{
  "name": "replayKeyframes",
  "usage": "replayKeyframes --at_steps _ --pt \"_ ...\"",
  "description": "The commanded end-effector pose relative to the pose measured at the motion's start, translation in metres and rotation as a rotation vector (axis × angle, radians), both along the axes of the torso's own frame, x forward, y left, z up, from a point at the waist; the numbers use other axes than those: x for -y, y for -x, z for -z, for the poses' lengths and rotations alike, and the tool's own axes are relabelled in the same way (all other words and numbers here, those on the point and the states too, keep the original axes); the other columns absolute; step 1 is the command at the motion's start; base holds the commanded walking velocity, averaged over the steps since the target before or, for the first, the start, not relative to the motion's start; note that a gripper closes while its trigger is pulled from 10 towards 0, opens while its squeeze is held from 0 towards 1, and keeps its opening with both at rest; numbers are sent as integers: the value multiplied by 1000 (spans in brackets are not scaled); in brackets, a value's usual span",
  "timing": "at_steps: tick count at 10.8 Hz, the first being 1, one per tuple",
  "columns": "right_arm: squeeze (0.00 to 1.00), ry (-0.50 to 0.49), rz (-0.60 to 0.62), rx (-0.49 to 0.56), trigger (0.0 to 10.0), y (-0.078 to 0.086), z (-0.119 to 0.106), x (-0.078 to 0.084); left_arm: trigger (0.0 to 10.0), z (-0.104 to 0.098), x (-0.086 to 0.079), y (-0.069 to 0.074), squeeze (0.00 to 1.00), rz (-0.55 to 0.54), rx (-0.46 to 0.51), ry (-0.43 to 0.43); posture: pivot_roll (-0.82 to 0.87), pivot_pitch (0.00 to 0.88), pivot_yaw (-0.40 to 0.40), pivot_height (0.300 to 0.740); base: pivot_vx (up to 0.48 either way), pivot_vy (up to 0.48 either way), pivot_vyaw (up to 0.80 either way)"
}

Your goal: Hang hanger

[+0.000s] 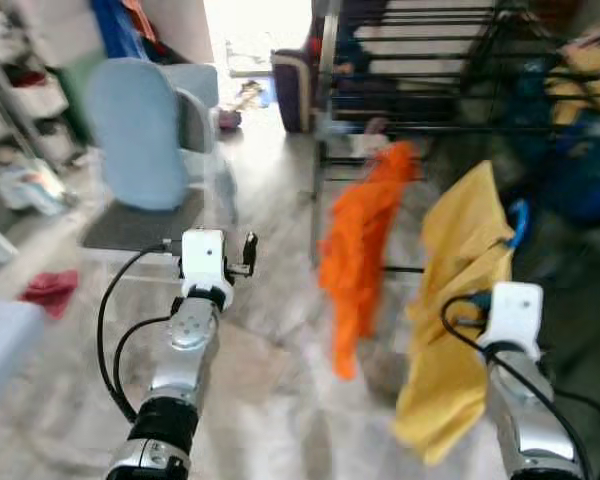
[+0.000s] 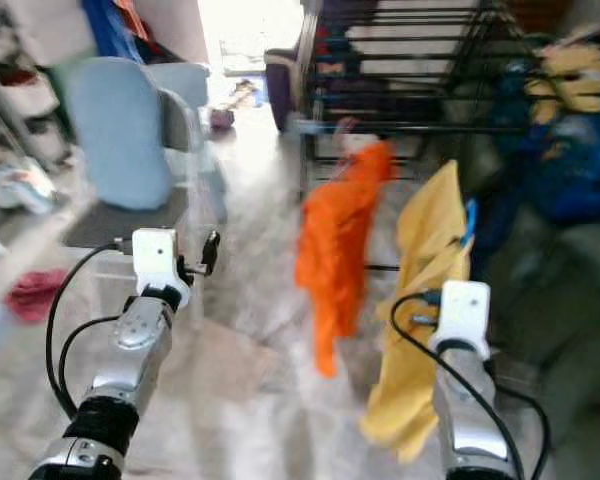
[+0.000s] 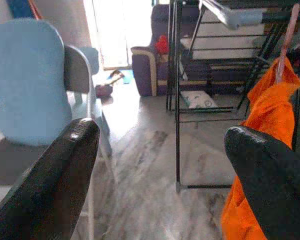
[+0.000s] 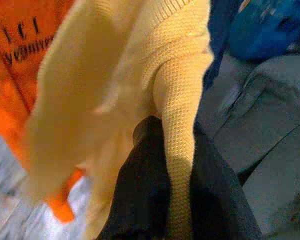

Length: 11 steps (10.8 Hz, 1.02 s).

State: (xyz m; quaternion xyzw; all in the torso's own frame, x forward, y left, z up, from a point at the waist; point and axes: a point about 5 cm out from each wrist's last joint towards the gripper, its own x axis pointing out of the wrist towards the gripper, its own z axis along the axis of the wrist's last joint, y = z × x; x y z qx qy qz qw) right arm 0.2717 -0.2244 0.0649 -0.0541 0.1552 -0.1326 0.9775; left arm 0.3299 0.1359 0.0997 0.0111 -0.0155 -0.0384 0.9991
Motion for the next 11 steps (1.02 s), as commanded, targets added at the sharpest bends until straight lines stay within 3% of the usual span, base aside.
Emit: replayKeyframes --at_steps 1,2,3,6,9,11 --pt "0 -39 -89 -36 10000 -4 3 -14 10000 0 -11 0 0 -42 -5 -3 -206 0 35 740 0 0 0" --pt "0 -102 -178 -100 10000 -2 11 -27 10000 0 -14 0 0 -38 -10 7 -208 0 37 740 0 0 0" --pt "0 -115 -211 -93 10000 -3 9 -31 10000 0 -15 -1 0 -30 -6 19 -209 0 40 740 240 0 0" --pt "0 -130 -246 -107 10000 -5 6 -34 10000 -3 -15 -4 0 -20 0 27 -213 0 42 740 416 0 0" --pt "0 -106 -210 -84 10000 -8 2 -30 10000 -2 -14 -4 0 -5 -6 33 -214 0 43 740 456 0 0" --pt "0 -88 -101 -75 10000 -13 -1 -15 10000 -2 -11 -4 0 17 -12 36 -213 0 44 740 456 0 0"
